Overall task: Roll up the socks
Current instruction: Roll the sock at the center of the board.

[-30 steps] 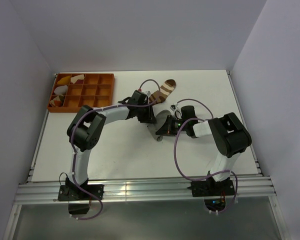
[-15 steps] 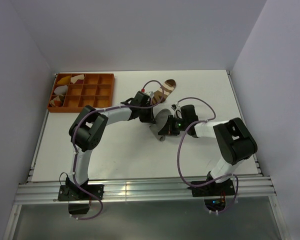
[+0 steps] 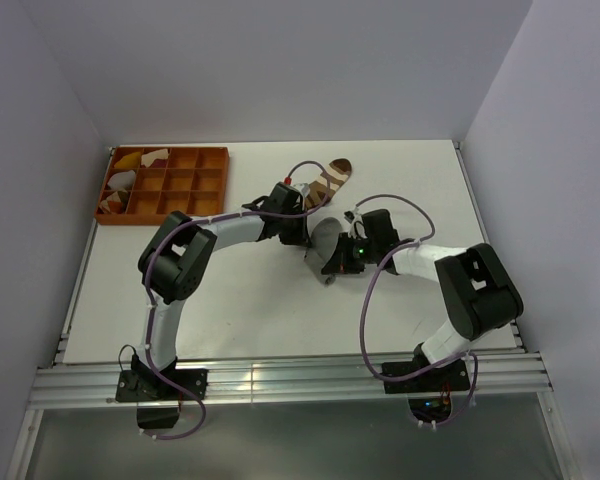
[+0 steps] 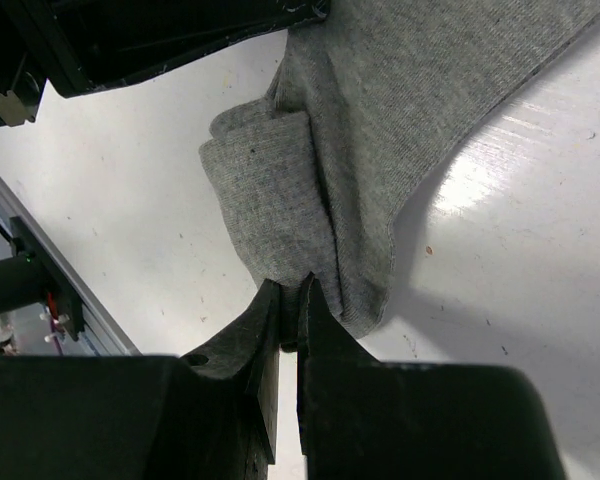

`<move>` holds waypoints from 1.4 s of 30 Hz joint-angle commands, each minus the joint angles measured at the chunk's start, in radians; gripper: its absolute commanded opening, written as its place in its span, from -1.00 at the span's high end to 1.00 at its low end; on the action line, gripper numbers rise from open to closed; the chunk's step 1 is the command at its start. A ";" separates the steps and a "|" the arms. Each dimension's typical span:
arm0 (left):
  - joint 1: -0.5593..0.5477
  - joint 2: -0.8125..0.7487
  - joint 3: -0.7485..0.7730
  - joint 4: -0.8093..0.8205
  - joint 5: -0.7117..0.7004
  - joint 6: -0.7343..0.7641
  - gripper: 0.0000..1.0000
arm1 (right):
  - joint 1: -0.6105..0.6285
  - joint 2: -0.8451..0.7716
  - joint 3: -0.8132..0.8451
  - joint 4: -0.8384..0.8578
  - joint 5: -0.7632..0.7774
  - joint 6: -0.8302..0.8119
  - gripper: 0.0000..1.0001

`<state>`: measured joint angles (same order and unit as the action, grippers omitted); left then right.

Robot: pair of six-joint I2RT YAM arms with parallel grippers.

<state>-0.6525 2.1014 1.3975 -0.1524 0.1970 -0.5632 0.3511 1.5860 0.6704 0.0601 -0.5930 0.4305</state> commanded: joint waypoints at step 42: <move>0.050 -0.586 -0.693 0.347 -0.174 -0.541 -0.52 | 0.130 0.289 0.248 -0.109 -0.038 0.066 1.00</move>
<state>-0.5846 1.5097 0.7284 0.0738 0.0147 -1.0191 0.4568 1.8362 0.9134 -0.0078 -0.7216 0.4961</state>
